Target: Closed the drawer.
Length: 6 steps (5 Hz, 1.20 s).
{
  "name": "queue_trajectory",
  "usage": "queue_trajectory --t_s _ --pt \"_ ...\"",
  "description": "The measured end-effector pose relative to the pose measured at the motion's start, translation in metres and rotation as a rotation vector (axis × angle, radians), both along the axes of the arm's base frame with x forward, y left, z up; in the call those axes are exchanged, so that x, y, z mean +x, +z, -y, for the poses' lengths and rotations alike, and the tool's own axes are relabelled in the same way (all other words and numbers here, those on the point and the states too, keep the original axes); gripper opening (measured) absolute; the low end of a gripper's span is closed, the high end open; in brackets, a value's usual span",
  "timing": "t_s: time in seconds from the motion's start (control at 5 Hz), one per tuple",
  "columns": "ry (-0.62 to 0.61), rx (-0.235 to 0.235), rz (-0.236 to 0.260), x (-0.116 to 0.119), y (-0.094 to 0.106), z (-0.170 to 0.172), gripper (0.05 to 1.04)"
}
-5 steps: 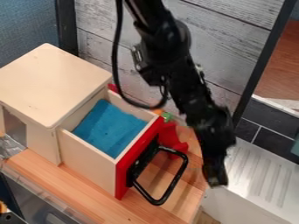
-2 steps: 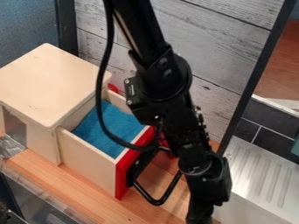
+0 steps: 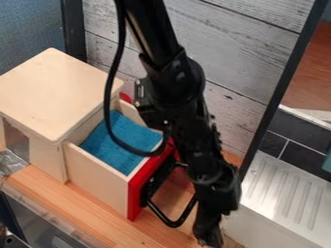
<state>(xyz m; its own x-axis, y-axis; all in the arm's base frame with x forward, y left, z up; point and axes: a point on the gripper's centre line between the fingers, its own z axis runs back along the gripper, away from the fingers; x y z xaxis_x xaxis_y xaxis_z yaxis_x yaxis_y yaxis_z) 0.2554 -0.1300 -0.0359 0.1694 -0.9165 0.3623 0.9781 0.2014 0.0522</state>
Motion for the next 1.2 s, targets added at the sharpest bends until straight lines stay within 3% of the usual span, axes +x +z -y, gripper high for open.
queue_trajectory --t_s 0.4,0.8,1.2 --pt "0.043 0.043 -0.004 0.012 -0.004 -0.014 1.0" --pt "0.077 0.074 -0.063 -0.012 -0.013 -0.035 1.0" --pt "0.123 0.105 -0.07 -0.025 -0.011 -0.065 0.999"
